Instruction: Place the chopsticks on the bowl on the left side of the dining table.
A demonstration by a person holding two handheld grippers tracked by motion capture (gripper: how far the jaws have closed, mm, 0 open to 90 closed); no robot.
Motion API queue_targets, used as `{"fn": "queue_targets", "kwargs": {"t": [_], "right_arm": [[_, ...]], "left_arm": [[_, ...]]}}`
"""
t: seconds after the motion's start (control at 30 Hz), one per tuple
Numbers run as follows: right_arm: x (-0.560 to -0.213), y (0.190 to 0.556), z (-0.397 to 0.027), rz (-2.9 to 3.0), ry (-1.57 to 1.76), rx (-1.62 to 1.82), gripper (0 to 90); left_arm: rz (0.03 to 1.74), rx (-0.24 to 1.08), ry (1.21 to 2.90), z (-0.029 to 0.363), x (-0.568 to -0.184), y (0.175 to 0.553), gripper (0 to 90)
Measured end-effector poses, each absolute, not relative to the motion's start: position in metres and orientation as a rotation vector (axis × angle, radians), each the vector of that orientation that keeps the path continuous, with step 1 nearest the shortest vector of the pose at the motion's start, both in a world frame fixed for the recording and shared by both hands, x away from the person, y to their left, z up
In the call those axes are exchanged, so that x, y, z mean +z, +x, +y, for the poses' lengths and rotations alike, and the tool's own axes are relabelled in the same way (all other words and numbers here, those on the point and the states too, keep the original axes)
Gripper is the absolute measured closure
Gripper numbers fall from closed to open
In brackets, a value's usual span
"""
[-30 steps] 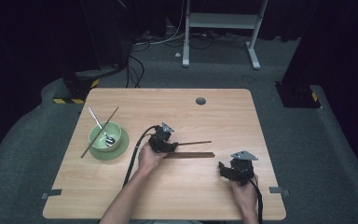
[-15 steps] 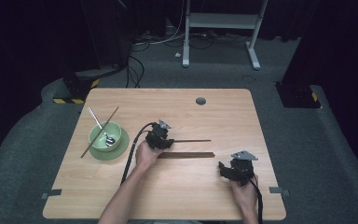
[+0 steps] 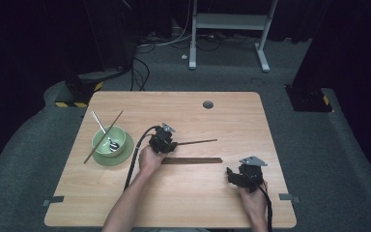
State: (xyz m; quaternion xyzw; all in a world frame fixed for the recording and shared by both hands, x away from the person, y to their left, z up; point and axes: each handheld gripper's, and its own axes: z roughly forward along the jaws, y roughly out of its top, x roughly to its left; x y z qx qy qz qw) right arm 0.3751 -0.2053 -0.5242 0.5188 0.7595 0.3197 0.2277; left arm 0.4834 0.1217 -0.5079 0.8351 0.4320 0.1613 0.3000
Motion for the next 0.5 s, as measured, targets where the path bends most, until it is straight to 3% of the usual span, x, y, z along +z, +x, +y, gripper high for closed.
{"fn": "queue_targets", "kwargs": {"t": [0.5], "right_arm": [[-0.5242,0.3751,-0.2053,2.093,1.428,0.880,24.7]], "left_arm": [[1.165,0.432,2.213,0.1308,-0.5078,0.4843,74.0]]}}
